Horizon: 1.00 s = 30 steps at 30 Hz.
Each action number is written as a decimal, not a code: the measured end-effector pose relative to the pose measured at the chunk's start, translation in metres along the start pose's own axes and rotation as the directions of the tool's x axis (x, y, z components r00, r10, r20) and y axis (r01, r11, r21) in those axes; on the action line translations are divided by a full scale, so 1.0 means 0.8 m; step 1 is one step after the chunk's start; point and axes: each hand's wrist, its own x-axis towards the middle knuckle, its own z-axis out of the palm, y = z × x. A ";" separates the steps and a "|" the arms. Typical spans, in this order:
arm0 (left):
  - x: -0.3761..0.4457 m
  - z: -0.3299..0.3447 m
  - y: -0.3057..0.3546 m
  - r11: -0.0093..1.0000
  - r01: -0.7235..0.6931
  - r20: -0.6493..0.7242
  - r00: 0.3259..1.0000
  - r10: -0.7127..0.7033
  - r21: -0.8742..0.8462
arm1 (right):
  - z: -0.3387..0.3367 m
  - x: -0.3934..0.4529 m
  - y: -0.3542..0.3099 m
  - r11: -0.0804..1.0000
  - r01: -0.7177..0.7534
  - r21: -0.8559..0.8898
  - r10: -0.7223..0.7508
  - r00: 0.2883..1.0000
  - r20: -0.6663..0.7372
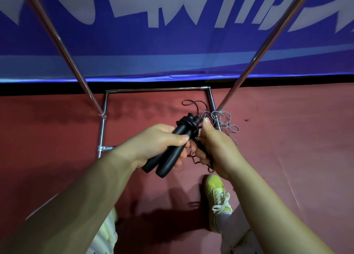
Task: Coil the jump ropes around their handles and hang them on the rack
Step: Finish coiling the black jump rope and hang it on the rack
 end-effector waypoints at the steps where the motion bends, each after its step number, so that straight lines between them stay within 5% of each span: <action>1: 0.001 -0.001 -0.002 0.999 -0.001 -0.027 1.000 0.002 0.032 | -0.003 -0.002 -0.003 0.998 -0.005 -0.066 0.005 1.000 0.006; 5: 0.005 0.002 -0.013 0.995 0.013 -0.066 0.998 -0.007 0.102 | -0.014 -0.012 -0.004 0.949 0.078 -0.306 -0.057 0.995 0.078; 11: -0.010 -0.014 0.008 0.956 0.000 -0.024 1.000 -0.007 -0.294 | -0.047 -0.022 -0.009 0.968 0.149 -0.203 -0.116 0.979 0.166; 14: 0.000 -0.020 -0.004 0.981 0.015 -0.099 0.994 -0.035 -0.193 | -0.040 -0.027 -0.011 0.940 0.104 -0.324 -0.027 0.972 0.233; 20: 0.021 -0.022 -0.026 0.997 0.059 -0.179 0.981 -0.067 -0.053 | -0.013 -0.031 -0.023 0.689 0.152 -0.708 0.070 0.959 0.274; 24: 0.025 -0.009 -0.039 0.984 0.108 -0.115 0.989 -0.092 0.145 | -0.007 -0.046 -0.033 0.557 0.147 -0.817 0.114 0.961 0.251; 28: 0.031 0.000 -0.052 0.896 0.129 -0.066 0.992 -0.111 0.425 | -0.005 -0.049 -0.032 0.305 0.150 -0.940 0.103 0.976 0.189; 30: 0.034 0.002 -0.055 0.868 0.130 -0.026 0.991 -0.134 0.479 | -0.007 -0.048 -0.032 0.288 0.131 -0.948 0.101 0.981 0.166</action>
